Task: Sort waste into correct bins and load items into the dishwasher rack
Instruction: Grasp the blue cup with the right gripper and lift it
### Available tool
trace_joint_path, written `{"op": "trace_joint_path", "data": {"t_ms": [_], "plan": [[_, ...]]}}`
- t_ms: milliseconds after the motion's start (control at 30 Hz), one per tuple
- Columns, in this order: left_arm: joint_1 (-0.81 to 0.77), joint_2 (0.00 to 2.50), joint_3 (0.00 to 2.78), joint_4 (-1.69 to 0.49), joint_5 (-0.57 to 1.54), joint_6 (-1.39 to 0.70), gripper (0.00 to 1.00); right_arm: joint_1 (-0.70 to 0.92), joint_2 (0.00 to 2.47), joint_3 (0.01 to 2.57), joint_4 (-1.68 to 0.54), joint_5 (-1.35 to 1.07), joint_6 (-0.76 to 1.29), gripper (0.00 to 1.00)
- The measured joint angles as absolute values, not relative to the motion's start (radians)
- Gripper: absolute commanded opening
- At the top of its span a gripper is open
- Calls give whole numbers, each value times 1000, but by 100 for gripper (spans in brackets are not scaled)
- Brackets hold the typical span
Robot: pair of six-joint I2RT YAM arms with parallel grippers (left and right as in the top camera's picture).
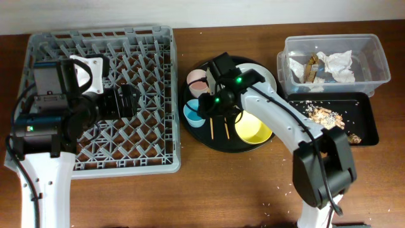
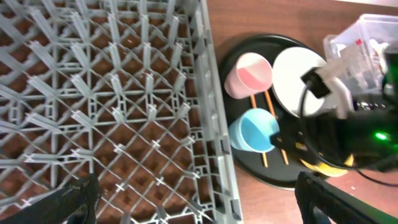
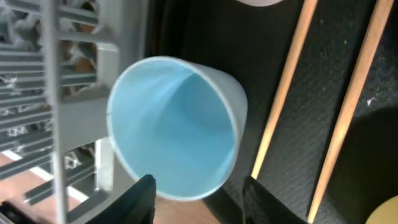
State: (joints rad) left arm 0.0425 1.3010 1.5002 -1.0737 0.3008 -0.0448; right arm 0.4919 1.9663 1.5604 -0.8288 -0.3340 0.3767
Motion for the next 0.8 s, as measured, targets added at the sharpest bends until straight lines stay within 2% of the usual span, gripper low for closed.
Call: {"op": "trace_joint_path", "data": {"t_ms": [100, 133, 167, 233, 267, 333, 600, 800], "plan": [[43, 1301, 1500, -1077, 312, -45, 99, 492, 1991, 1560, -814, -326, 395, 27], [43, 1301, 1500, -1077, 315, -45, 99, 492, 1999, 1560, -813, -324, 405, 20], [43, 1301, 1500, -1077, 318, -45, 95, 492, 2010, 1560, -812, -320, 409, 15], [43, 1301, 1500, -1077, 319, -45, 95, 492, 2019, 1560, -812, -318, 417, 11], [43, 1301, 1500, -1077, 320, -44, 96, 492, 2020, 1560, -811, -315, 421, 4], [43, 1301, 1500, -1077, 323, -44, 99, 492, 2020, 1560, -811, -311, 418, 4], [43, 1306, 1500, -1093, 418, -44, 99, 481, 2016, 1559, -835, -382, 422, 4], [43, 1427, 1502, -1093, 714, -23, 99, 327, 1769, 1552, -842, -614, 382, 4]]}}
